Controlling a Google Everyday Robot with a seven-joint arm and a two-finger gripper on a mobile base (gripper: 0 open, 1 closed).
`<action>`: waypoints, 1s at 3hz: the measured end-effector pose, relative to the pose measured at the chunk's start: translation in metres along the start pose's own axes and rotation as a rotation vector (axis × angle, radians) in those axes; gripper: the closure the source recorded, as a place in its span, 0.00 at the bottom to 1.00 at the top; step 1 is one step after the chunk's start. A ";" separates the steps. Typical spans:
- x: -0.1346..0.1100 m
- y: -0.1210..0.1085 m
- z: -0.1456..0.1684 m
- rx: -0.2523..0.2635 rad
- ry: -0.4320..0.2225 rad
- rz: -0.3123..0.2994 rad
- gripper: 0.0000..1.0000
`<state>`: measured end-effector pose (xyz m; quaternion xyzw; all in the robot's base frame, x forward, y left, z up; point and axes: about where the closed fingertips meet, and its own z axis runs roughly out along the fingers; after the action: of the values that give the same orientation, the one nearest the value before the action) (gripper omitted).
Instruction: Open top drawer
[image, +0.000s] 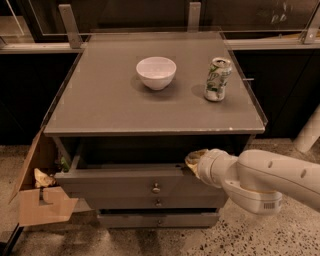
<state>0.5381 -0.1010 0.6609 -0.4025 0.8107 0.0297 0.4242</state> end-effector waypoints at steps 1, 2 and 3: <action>0.000 0.002 0.003 -0.015 0.014 -0.014 1.00; -0.001 0.002 0.003 -0.015 0.014 -0.014 1.00; 0.003 0.007 -0.002 -0.034 0.025 -0.017 1.00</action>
Offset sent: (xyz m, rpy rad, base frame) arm -0.0269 -0.0124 -0.0246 -0.0773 0.1599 0.1020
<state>0.5310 -0.0987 0.6576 -0.4168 0.8118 0.0349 0.4075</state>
